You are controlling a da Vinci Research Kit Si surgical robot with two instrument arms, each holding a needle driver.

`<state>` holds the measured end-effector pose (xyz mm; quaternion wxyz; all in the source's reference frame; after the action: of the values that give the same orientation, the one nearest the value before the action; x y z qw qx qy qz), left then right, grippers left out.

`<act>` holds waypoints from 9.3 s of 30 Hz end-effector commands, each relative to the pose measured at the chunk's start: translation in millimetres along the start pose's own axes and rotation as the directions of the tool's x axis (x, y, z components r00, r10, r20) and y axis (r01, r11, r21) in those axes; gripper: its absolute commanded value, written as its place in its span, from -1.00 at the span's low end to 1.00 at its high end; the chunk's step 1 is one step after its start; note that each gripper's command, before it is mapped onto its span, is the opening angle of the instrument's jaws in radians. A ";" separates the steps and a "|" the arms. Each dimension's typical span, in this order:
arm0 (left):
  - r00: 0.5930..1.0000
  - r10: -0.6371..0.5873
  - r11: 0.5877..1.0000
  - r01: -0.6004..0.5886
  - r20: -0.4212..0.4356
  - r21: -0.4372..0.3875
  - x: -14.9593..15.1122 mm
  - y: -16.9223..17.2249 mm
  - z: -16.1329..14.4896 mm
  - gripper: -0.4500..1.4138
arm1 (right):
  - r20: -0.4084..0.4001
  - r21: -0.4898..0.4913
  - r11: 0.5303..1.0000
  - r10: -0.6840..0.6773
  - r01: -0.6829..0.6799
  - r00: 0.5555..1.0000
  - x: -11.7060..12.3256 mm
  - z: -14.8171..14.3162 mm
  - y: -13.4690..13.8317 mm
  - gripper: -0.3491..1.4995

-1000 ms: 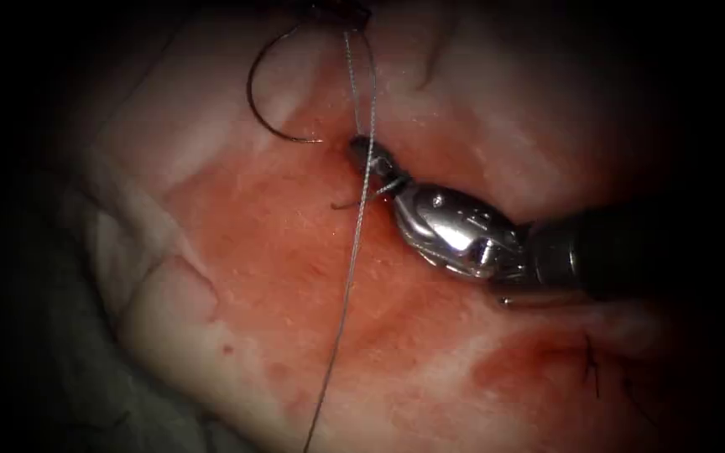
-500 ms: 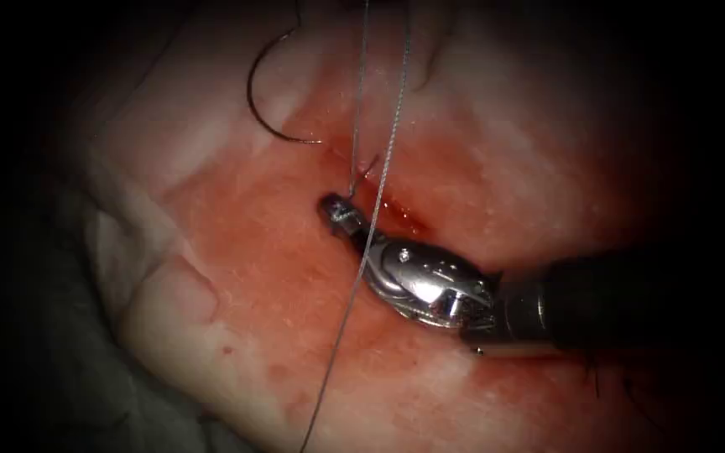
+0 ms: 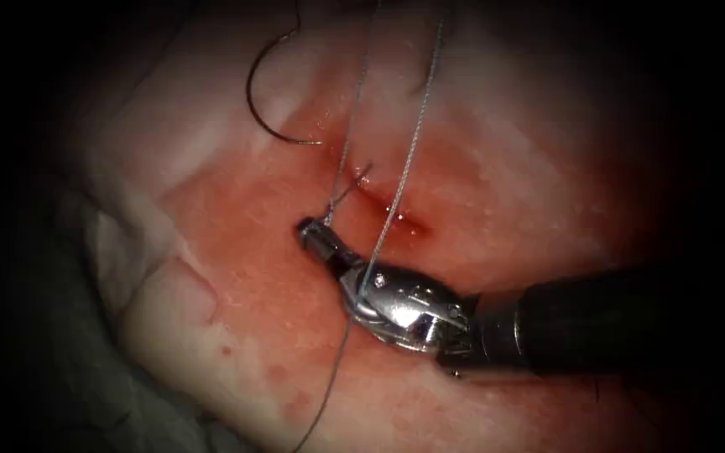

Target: Wound Closure

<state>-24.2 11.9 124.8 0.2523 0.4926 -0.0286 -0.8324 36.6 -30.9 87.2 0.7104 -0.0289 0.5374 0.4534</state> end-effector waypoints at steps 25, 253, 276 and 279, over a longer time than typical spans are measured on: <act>0.998 -0.039 0.994 0.034 0.039 0.108 -3.4 -5.7 1.9 -1.00 | 0.007 0.015 1.000 0.005 -0.005 1.000 -0.2 -0.8 -0.3 -1.00; 0.791 -0.249 0.951 0.309 -0.558 0.014 9.3 32.1 -0.6 -1.00 | -0.117 0.958 -0.023 -0.942 0.287 0.316 2.9 7.1 7.2 -1.00; 0.814 -0.315 0.945 0.316 -0.489 -0.082 14.3 47.0 -4.6 -1.00 | 0.005 0.888 0.264 -0.824 0.376 0.567 8.4 7.7 14.3 -1.00; 0.814 -0.314 0.946 0.313 -0.489 -0.088 15.5 48.3 -5.3 -1.00 | 0.012 0.885 0.273 -0.824 0.378 0.566 8.5 7.7 14.8 -1.00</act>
<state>-6.1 -35.9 123.0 0.1141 0.6869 0.1202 -0.7076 31.6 -12.7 90.0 0.8640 0.1994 0.4289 -0.1724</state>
